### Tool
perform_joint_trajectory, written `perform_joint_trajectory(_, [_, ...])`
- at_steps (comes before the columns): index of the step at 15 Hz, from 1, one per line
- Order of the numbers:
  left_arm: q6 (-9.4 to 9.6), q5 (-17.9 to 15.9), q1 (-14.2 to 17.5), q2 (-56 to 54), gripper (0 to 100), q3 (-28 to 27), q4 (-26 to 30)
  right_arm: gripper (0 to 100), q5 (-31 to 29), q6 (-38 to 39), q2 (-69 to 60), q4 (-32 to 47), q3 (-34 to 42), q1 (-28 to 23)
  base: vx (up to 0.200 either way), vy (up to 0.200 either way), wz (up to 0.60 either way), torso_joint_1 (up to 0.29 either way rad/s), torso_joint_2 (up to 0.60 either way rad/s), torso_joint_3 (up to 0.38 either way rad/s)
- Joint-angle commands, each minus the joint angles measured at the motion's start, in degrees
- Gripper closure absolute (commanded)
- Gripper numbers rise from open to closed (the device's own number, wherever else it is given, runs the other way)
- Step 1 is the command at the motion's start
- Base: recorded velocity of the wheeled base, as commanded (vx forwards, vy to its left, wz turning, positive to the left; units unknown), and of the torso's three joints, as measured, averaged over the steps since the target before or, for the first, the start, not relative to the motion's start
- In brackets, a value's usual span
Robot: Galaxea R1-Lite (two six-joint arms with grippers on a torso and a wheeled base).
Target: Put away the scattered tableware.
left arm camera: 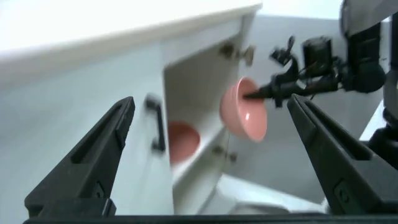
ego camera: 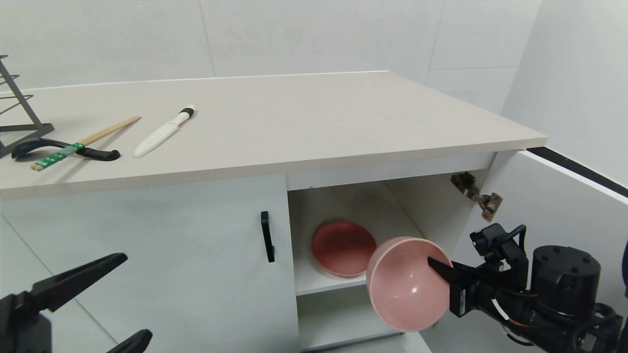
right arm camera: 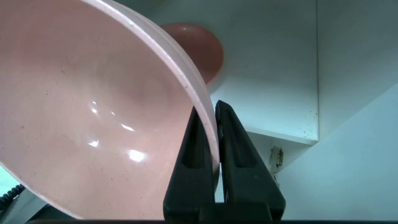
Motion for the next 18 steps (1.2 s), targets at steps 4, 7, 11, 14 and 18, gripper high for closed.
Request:
perform_joint_trajectory(4, [-1.79, 2.6, 14.5, -28.4, 0, -6.3, 30.8, 100, 0.0, 0.2, 4.8, -0.1, -1.9, -0.3, 0.0, 0.0, 0.0, 0.0, 0.0, 0.0])
perform_joint_trajectory(7, [-1.44, 5.6, 15.9, -31.4, 0, -2.1, 30.8, 100, 0.2, 0.3, 8.5, -0.1, -11.3, -0.7, 0.0, 0.0, 0.0, 0.0, 0.0, 0.0])
perform_joint_trajectory(11, [-1.44, 8.4, 18.5, -35.2, 0, 0.8, 31.1, 100, 0.3, 0.1, 15.2, -0.1, -20.1, -0.4, 0.0, 0.0, 0.0, 0.0, 0.0, 0.0])
perform_joint_trajectory(14, [-1.53, 9.9, 19.1, -37.4, 0, 0.8, 35.9, 100, 0.3, 0.7, 17.8, -0.1, -23.1, -1.0, 0.0, 0.0, 0.0, 0.0, 0.0, 0.0])
perform_joint_trajectory(18, [2.95, 11.3, 19.2, -40.6, 0, 0.9, 48.0, 100, 3.6, 0.7, 21.5, 0.8, -30.5, -1.0, 0.0, 0.0, 0.0, 0.0, 0.0, 0.0])
